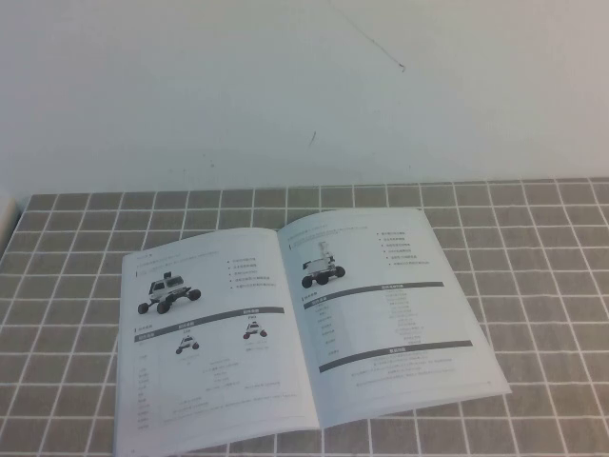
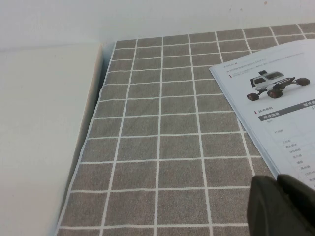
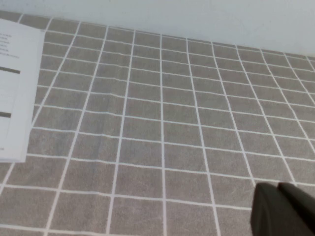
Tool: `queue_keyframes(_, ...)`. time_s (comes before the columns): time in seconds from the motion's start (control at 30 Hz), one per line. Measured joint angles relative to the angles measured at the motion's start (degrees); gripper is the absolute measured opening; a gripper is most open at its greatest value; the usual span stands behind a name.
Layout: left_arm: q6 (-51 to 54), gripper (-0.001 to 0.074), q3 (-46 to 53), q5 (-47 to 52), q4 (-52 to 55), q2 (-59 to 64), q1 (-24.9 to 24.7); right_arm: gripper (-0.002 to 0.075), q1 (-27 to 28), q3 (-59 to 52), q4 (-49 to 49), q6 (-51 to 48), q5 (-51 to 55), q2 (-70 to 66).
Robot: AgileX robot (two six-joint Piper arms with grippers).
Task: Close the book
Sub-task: 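Close the open booklet and leave it lying on the table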
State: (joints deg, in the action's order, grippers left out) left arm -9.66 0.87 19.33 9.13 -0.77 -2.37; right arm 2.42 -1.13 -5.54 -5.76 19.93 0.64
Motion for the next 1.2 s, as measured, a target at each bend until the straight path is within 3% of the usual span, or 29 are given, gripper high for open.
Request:
queue_keyframes(0.47, 0.00, -0.0004, 0.20, -2.63, 0.43, 0.00, 0.00, -0.0003, 0.00, -0.47, 0.00, 0.00, -4.54, 0.00)
queue_keyframes(0.8, 0.12, -0.0004, 0.44, -24.08, 5.80, 0.00, 0.00, -0.0003, 0.00, -0.47, 0.00, 0.21, -27.48, 0.00)
queue_keyframes(1.2, -2.22, -0.0004, 0.44, -41.30, 6.52, 0.00, 0.00, -0.0003, 0.00, -0.47, 0.00, 4.42, -38.15, 0.00)
